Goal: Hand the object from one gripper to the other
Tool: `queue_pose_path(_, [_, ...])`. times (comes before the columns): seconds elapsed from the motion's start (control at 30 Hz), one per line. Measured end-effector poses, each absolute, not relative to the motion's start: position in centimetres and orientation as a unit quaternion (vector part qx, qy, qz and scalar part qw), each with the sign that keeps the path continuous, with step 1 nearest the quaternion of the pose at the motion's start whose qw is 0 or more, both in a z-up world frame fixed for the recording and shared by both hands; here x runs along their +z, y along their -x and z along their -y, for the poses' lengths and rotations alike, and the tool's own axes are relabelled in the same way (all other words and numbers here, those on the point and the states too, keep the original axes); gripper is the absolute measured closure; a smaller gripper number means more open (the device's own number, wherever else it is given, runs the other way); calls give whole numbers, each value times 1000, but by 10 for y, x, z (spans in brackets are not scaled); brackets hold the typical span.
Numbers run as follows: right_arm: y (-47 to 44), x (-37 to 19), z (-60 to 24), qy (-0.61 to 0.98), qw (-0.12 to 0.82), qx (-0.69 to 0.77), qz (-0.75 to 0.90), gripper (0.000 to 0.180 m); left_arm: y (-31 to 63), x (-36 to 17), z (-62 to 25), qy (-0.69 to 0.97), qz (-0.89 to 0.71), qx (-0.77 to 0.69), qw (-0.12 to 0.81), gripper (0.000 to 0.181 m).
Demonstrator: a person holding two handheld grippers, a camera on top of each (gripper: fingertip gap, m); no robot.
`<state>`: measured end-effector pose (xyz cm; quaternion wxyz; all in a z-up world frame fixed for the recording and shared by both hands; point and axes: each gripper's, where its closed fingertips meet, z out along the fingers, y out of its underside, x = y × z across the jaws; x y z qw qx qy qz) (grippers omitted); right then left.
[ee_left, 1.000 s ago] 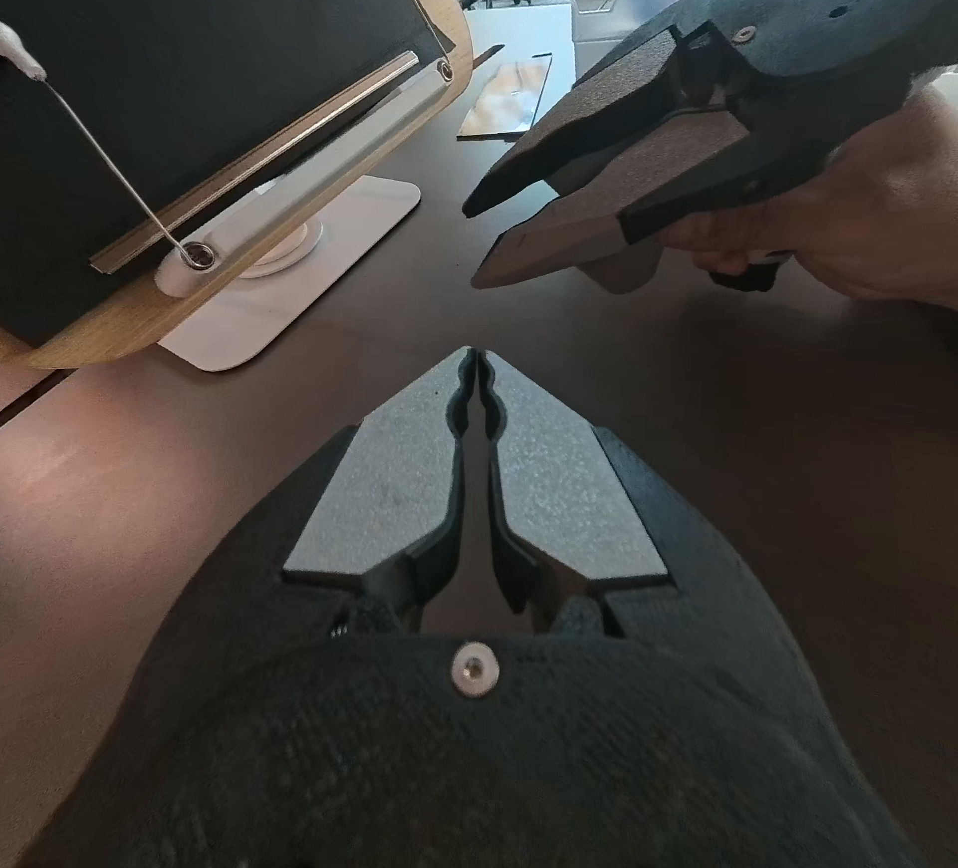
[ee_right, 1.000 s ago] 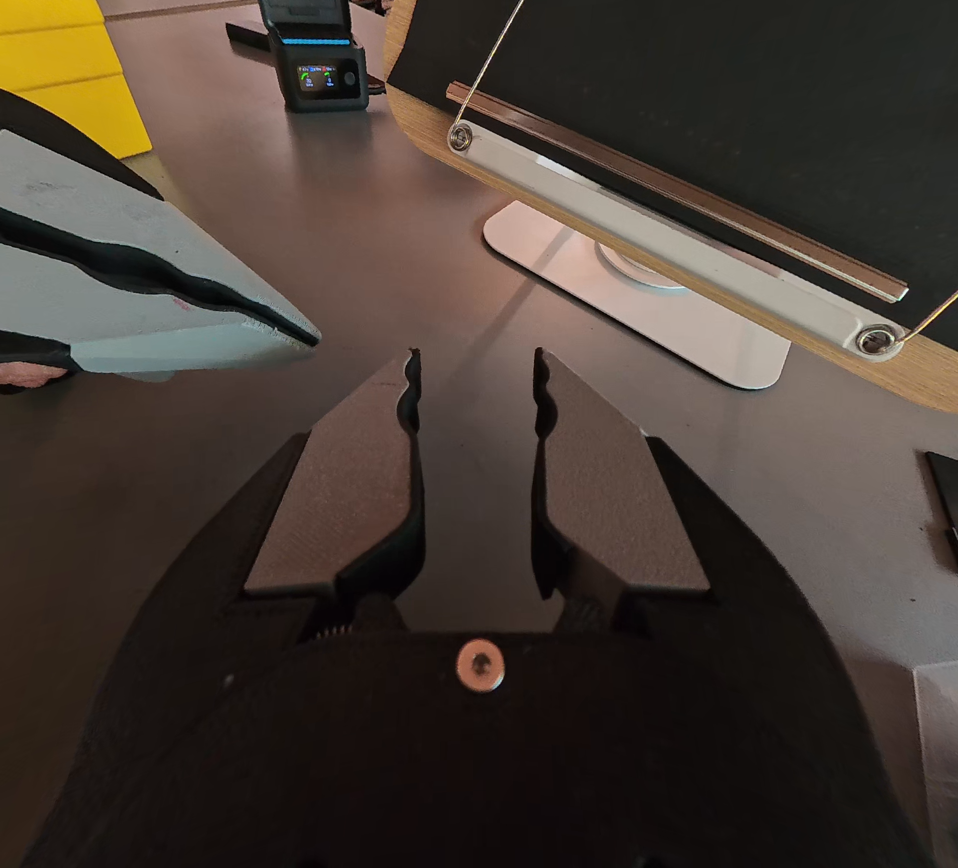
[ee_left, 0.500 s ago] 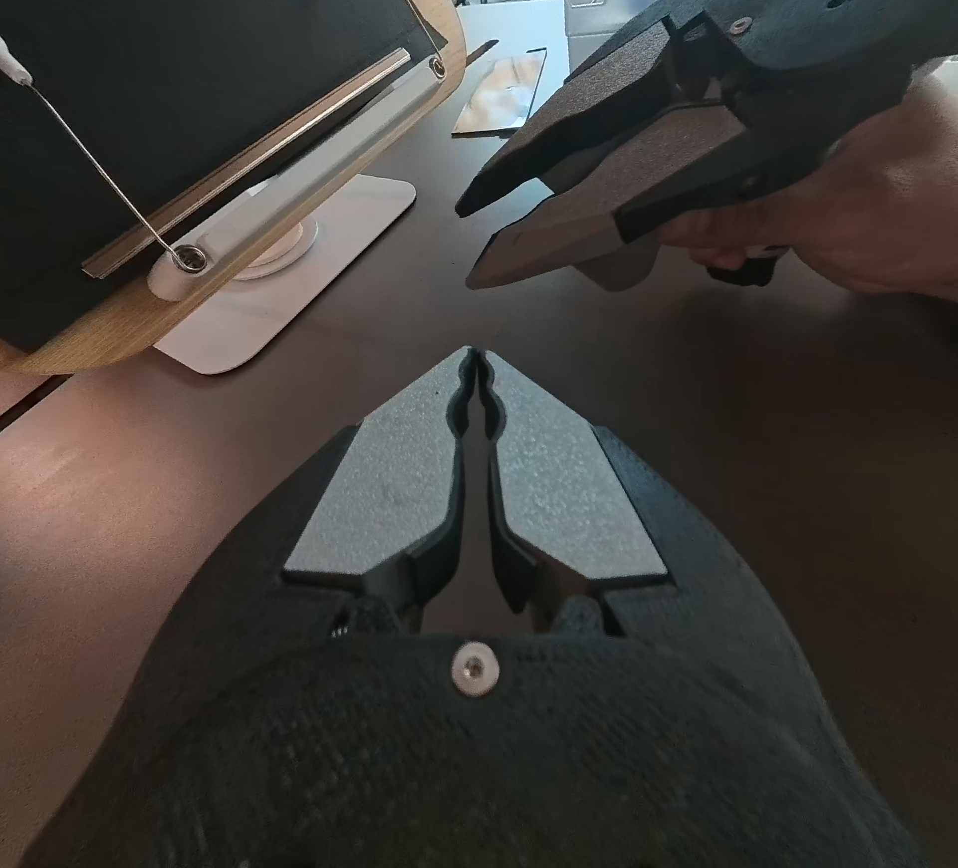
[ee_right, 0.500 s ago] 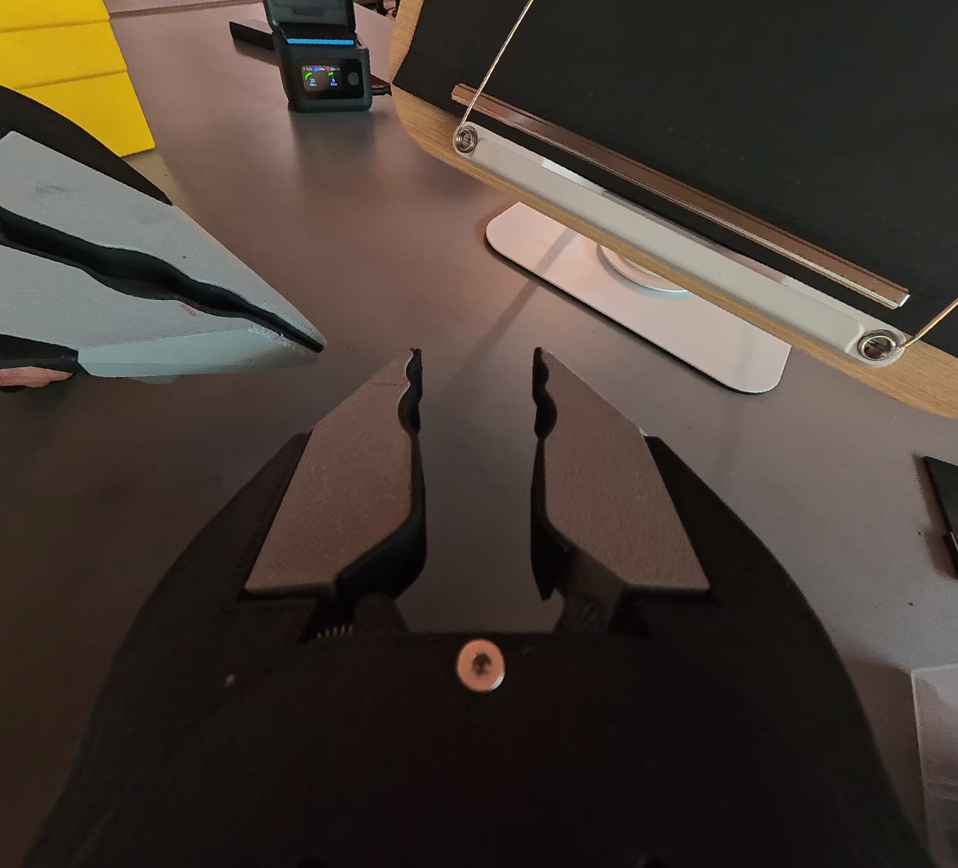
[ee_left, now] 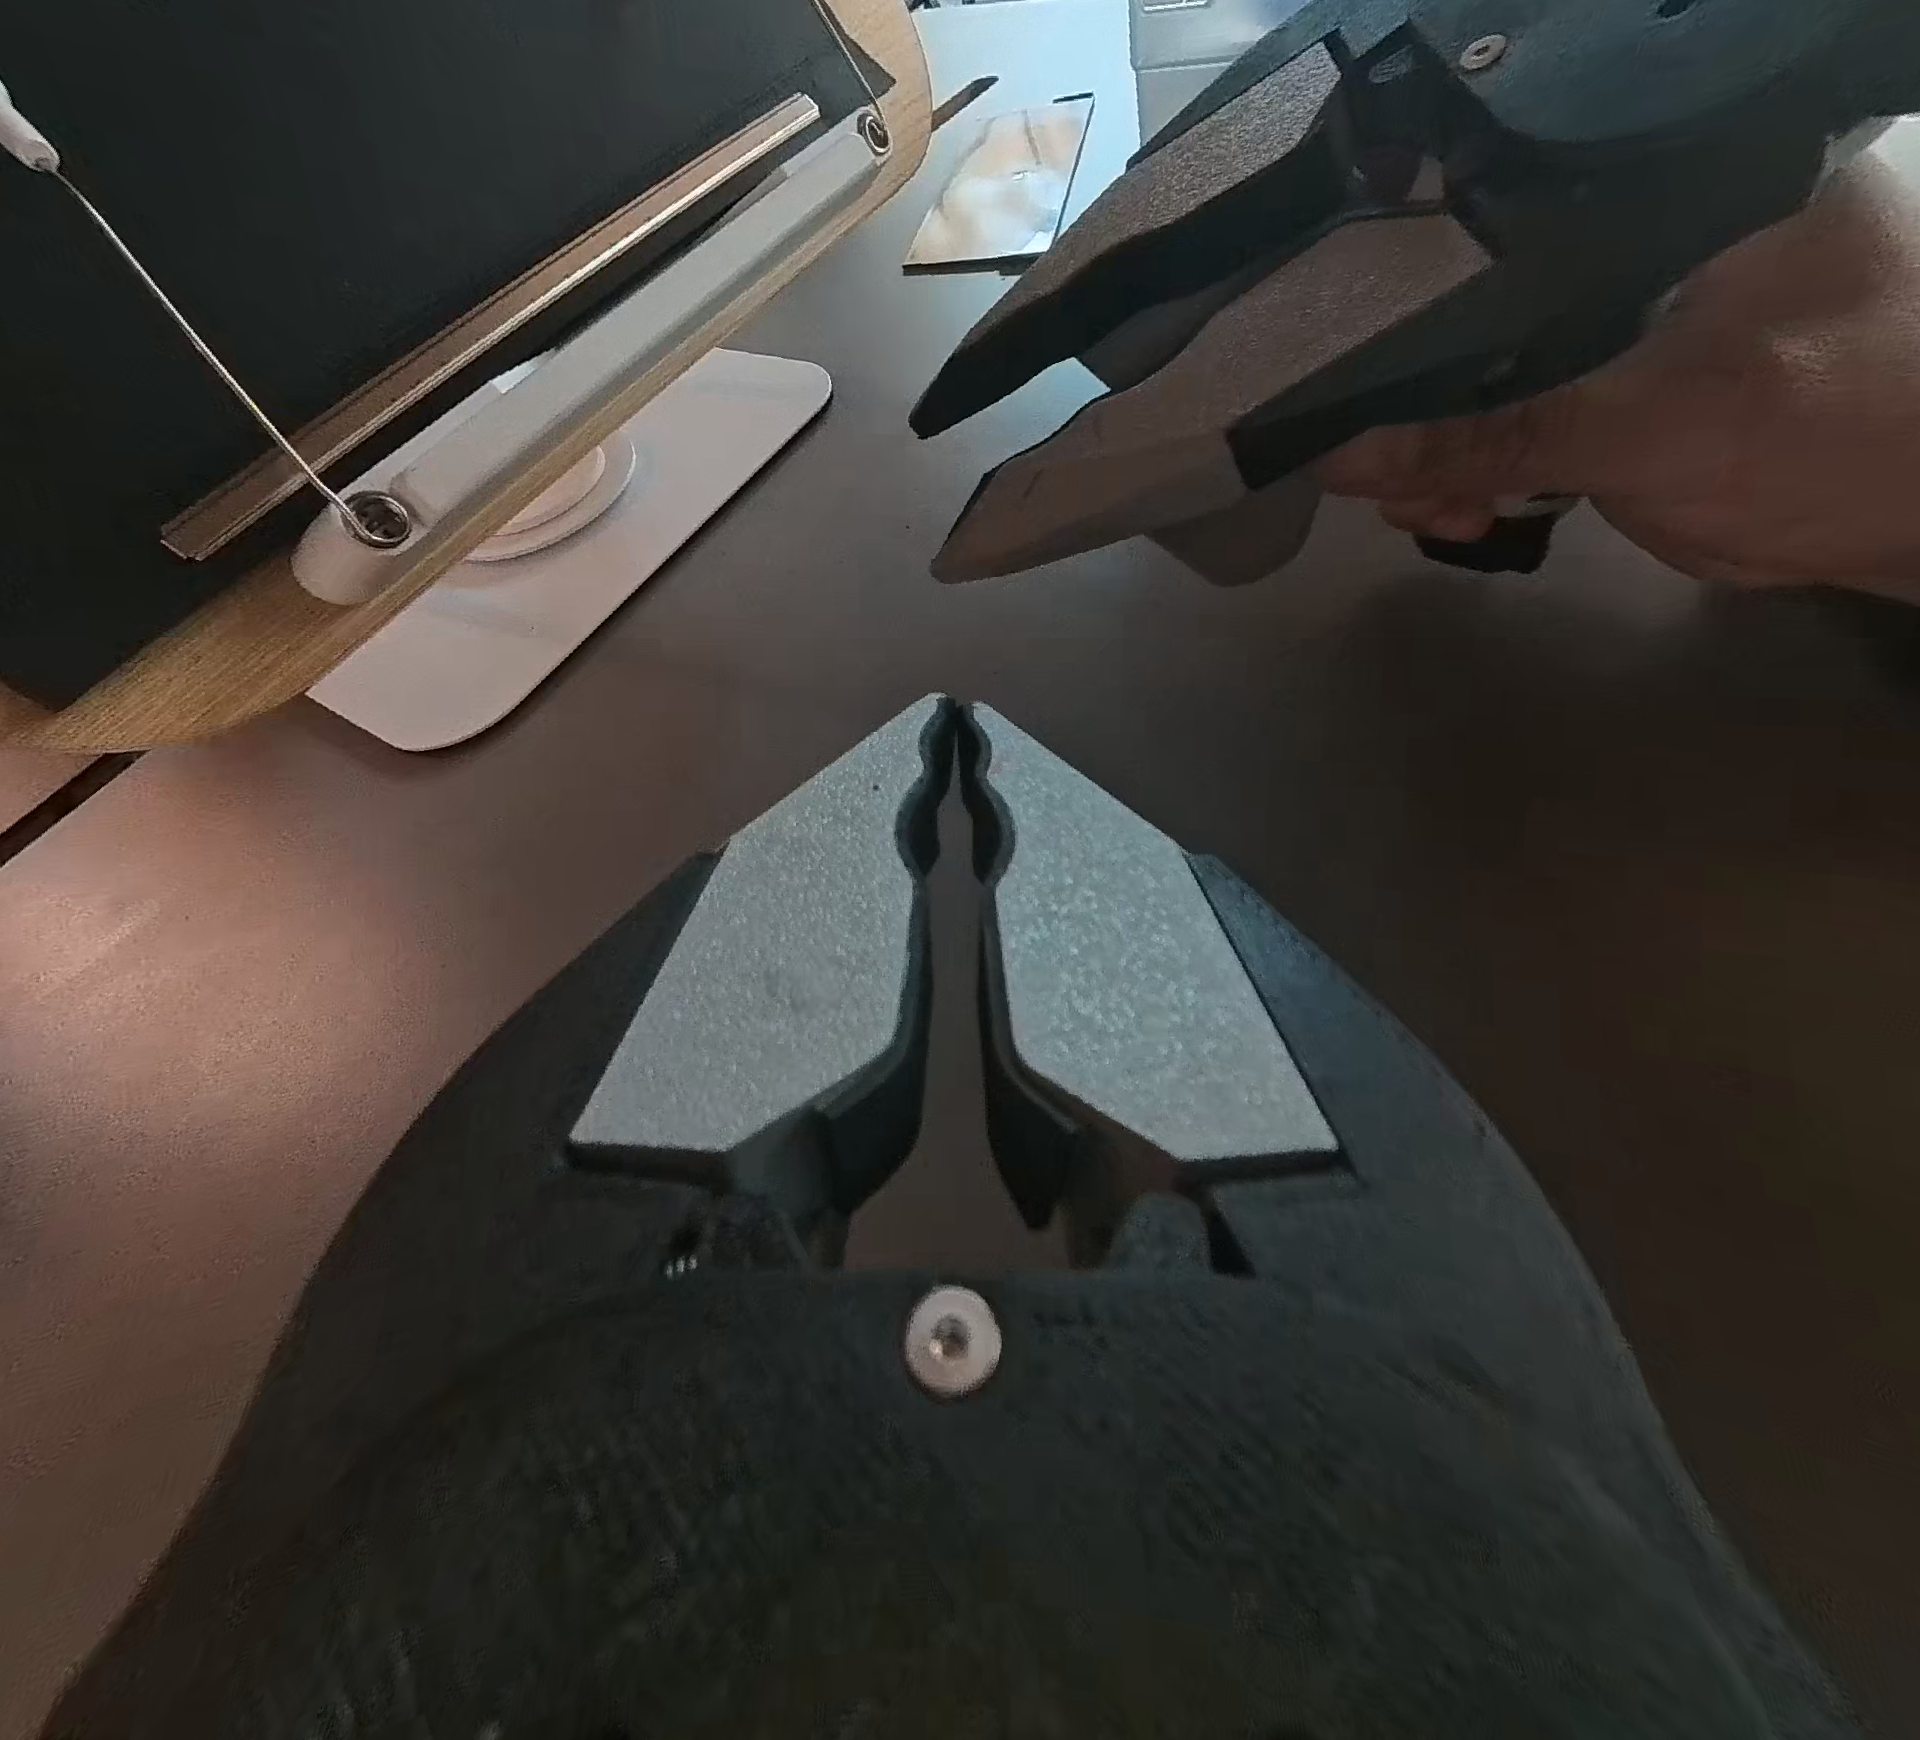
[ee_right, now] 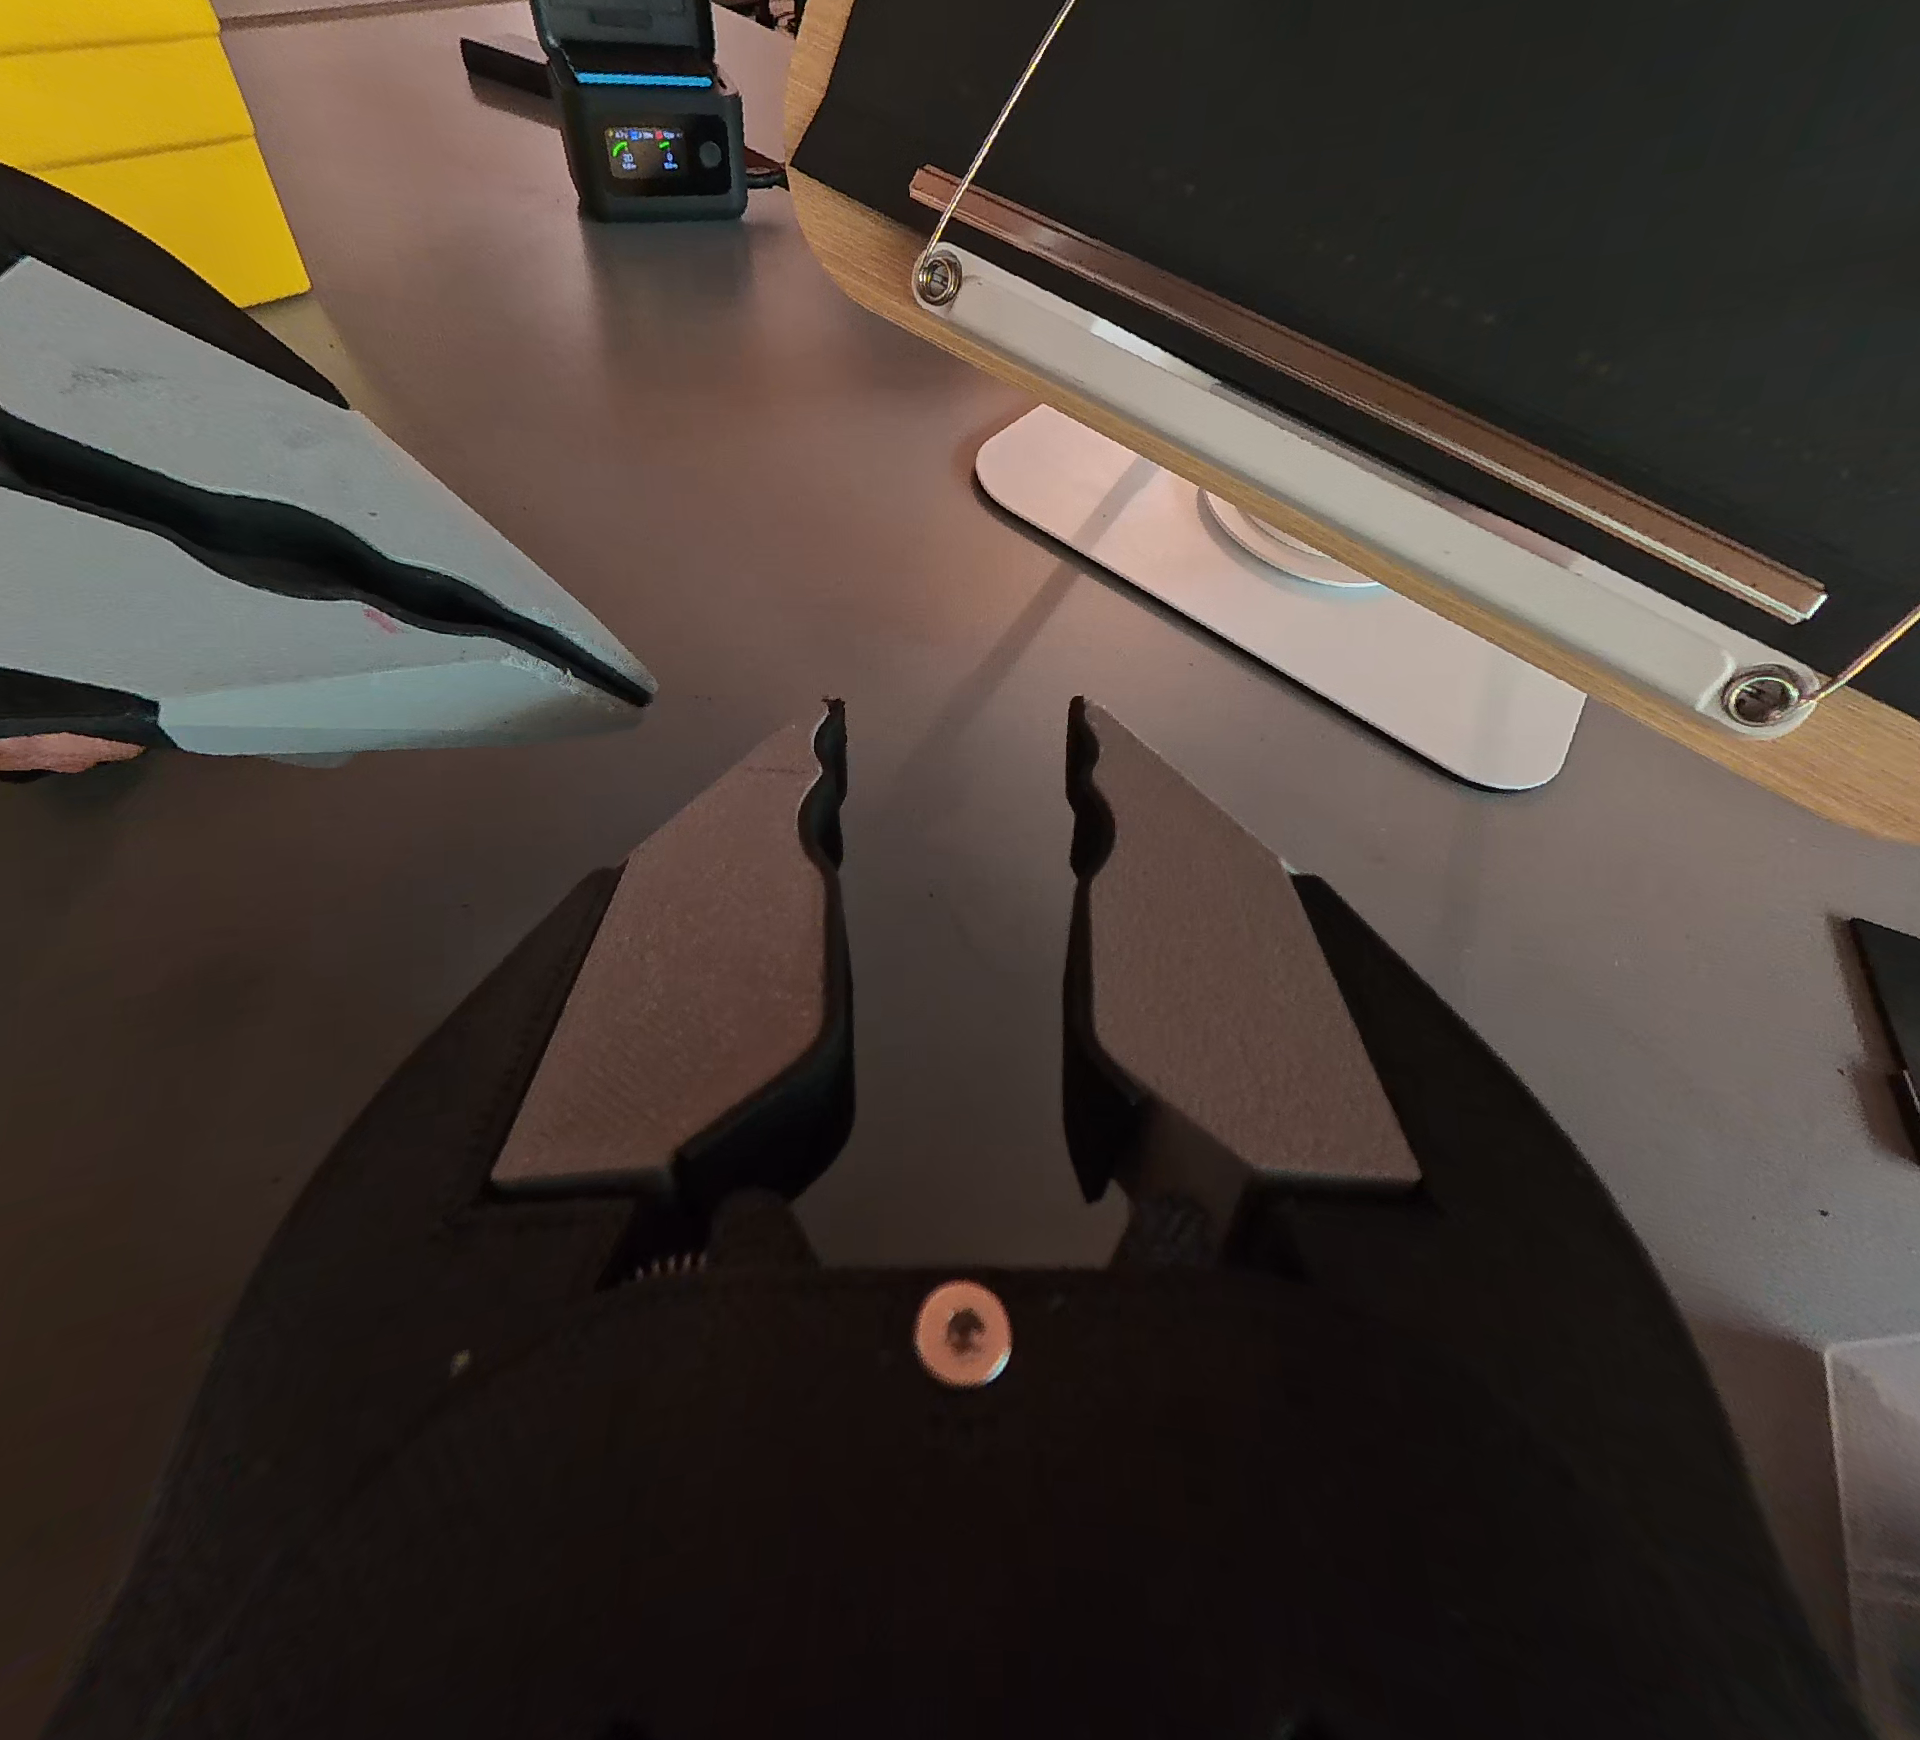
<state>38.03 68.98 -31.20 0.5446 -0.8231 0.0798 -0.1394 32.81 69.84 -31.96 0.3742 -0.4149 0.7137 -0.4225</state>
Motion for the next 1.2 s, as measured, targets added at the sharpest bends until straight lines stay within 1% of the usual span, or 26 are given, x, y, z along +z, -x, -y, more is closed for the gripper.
queue_pose_path(0.03, [-380,-312,-690,823,545,-139,-80,140,-328,-320,-698,415,-714,-422,375,181])
queue_pose_path(0.43, [-378,-309,-690,820,549,-141,-76,141,-328,-319,-700,418,-710,-422,378,181])
queue_pose_path(0.57, [-373,-310,-692,824,545,-140,-65,144,-328,-309,-709,432,-689,-432,390,181])
queue_pose_path(0.6, [-372,-311,-693,826,543,-141,-63,144,-328,-306,-713,438,-681,-434,394,179])
queue_pose_path(0.63, [-371,-312,-694,826,542,-142,-60,144,-328,-304,-717,446,-673,-437,396,174])
queue_pose_path(0.7, [-371,-312,-695,827,540,-145,-58,143,-328,-302,-722,462,-663,-437,394,157])
queue_pose_path(0.8, [-372,-313,-695,827,540,-144,-60,143,-325,-291,-728,464,-652,-437,412,151])
queue_pose_path(0.9, [-373,-312,-694,825,544,-140,-64,141,-317,-283,-740,485,-633,-425,428,135])
queue_pose_path(1.03, [-372,-312,-695,824,546,-133,-67,137,-299,-265,-738,506,-610,-454,406,131])
queue_pose_path(1.1, [-372,-311,-695,823,547,-139,-68,132,-283,-250,-735,504,-609,-461,403,131])
queue_pose_path(1.2, [-374,-305,-695,814,555,-156,-71,123,-247,-218,-735,489,-613,-446,431,131])
